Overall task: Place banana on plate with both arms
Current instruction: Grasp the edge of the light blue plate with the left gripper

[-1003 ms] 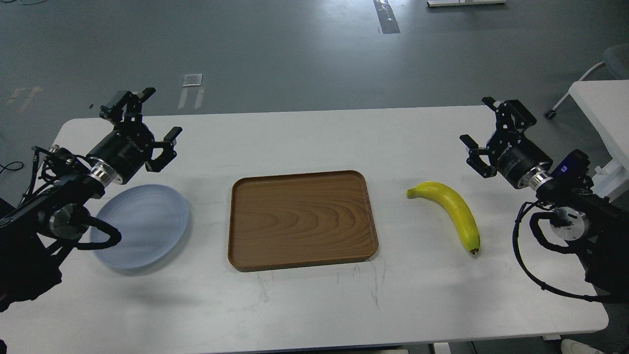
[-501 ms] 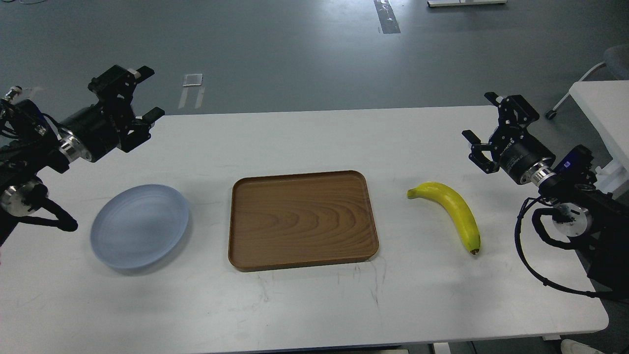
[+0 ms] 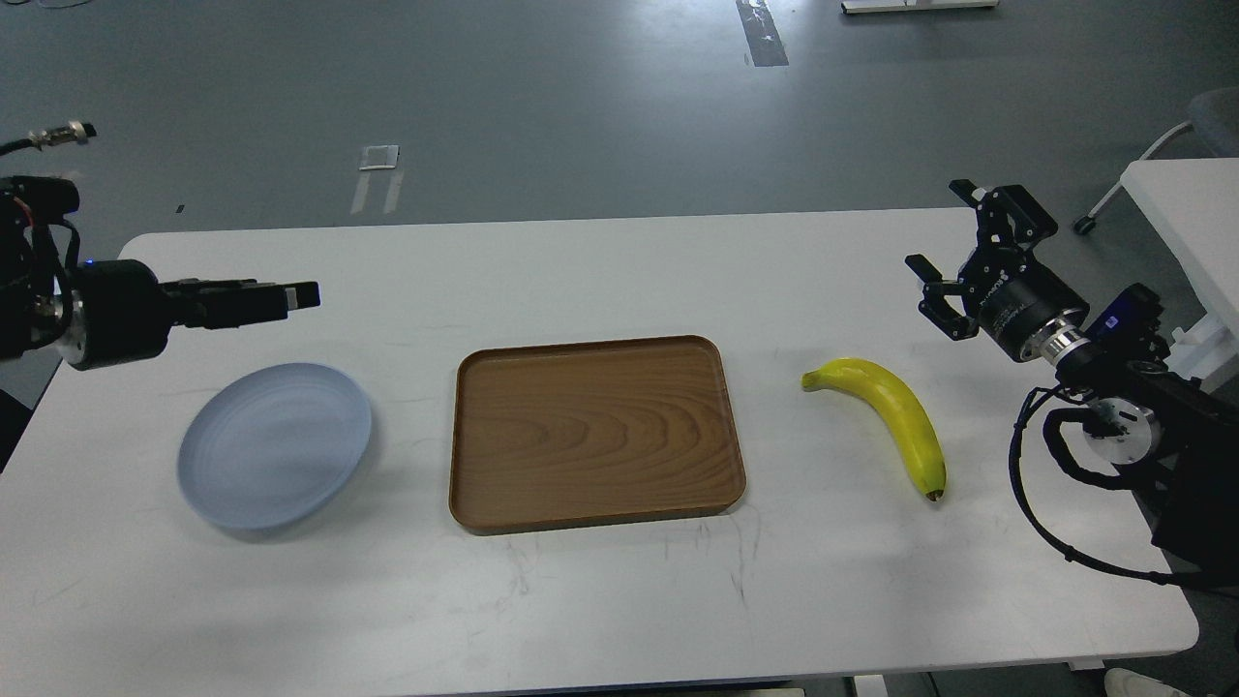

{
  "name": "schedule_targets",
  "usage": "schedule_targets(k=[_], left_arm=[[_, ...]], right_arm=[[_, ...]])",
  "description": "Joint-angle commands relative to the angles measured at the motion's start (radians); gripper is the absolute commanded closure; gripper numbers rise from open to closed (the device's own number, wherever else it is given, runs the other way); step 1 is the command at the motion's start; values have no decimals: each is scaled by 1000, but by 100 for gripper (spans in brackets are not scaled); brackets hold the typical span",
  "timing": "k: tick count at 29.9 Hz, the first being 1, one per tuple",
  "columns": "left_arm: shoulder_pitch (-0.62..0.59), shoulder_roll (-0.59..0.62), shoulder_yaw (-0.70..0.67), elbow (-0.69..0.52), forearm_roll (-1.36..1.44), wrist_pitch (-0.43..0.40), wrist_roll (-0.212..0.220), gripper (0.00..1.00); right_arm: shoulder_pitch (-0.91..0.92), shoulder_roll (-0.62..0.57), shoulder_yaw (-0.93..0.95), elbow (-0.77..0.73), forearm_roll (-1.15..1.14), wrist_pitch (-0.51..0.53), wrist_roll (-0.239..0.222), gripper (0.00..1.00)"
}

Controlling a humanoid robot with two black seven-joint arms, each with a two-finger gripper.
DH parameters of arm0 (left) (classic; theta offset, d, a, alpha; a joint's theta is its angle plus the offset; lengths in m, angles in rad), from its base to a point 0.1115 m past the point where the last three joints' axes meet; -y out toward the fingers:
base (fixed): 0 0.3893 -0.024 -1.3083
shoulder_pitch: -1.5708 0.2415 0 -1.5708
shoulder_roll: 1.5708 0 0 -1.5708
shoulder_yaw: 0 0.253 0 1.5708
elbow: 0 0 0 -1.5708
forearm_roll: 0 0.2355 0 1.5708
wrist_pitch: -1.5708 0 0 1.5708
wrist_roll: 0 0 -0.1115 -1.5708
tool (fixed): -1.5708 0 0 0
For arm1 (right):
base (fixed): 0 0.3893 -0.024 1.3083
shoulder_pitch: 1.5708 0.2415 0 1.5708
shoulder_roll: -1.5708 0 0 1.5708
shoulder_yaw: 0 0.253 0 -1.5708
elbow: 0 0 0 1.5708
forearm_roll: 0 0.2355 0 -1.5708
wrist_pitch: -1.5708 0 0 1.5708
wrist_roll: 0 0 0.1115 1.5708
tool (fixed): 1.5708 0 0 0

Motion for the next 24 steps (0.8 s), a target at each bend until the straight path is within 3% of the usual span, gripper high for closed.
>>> schedule_targets(k=[1,13,24], left_arm=[[2,17,137,58,63,107,0,0],[45,-6,194,231,57,129,0,0],[85,-118,217,417,46,157,0,5]], right_arm=[[-1,-3,2,1,2,0,0,0],[-1,-1,8,1,2,0,0,0],[-1,-3,3,1,2,0,0,0]])
